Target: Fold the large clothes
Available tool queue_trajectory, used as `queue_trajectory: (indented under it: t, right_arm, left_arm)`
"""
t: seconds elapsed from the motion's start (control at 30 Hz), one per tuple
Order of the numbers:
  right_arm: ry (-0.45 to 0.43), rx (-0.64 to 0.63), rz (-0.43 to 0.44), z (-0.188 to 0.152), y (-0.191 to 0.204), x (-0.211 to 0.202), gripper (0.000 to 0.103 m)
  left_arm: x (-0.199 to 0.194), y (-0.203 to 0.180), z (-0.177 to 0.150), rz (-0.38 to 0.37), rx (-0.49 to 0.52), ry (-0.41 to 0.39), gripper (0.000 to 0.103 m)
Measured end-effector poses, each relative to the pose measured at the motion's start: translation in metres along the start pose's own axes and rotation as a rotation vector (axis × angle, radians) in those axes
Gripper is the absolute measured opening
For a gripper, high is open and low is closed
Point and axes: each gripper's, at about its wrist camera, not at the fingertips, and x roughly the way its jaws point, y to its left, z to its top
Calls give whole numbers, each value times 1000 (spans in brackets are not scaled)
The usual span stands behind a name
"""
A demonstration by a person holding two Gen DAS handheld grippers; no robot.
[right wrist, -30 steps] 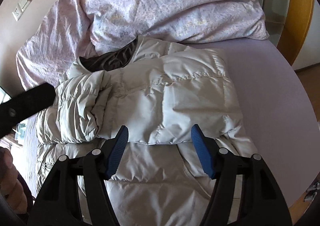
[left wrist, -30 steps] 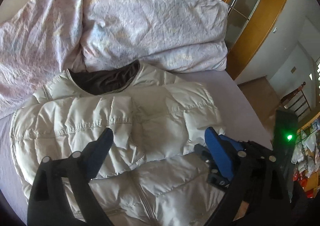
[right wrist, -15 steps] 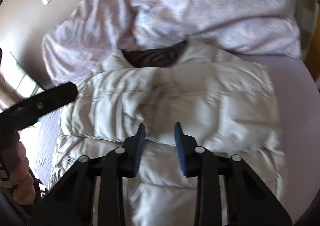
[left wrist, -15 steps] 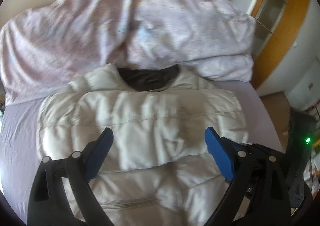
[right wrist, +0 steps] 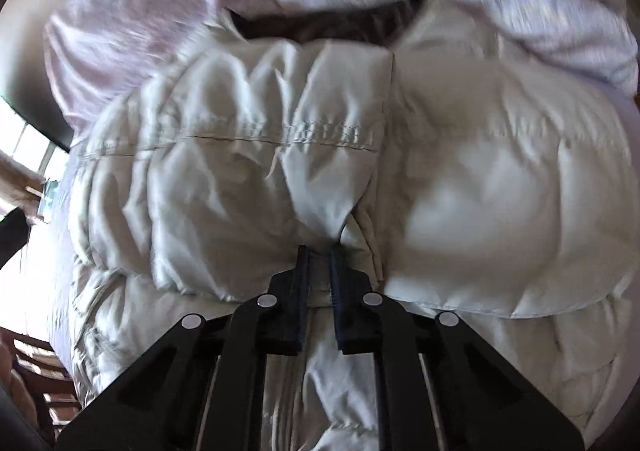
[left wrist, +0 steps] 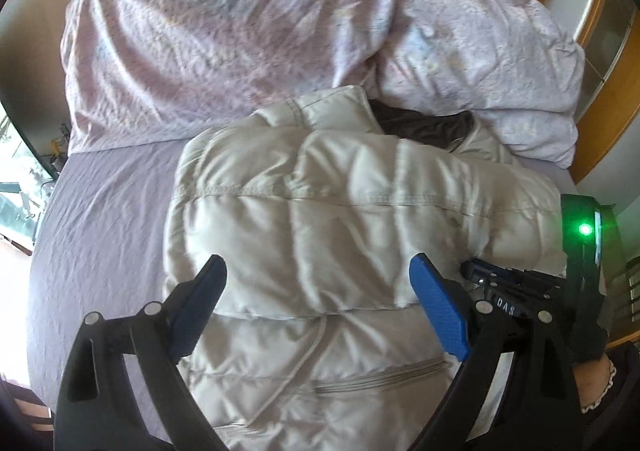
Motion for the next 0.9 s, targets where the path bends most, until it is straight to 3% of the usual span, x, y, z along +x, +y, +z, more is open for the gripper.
queue_trajectory:
  t: [0.2, 0.3, 0.37, 0.4, 0.47, 0.6, 0.9]
  right_arm:
    - [24, 22, -8, 4, 0, -1, 11]
    - [26, 25, 1, 5, -4, -15, 20]
    - [9, 36, -13, 0, -13, -34, 61]
    - [-5, 36, -24, -2, -19, -42, 65]
    - [-37, 28, -29, -11, -35, -65, 66]
    - [-16, 39, -35, -33, -76, -93, 66]
    - [117, 149, -93, -99, -174, -126, 67]
  left_arm:
    - [-2, 15, -7, 30, 1, 5, 92]
    - [-4, 21, -12, 42, 3, 9, 93]
    - [-5, 26, -17, 48, 5, 13, 93]
    - [-7, 30, -22, 50, 2, 16, 93]
    - [-9, 40, -30, 55, -7, 23, 93]
    - [-13, 67, -55, 83, -28, 57, 93]
    - [-15, 123, -116, 141, -63, 159, 93]
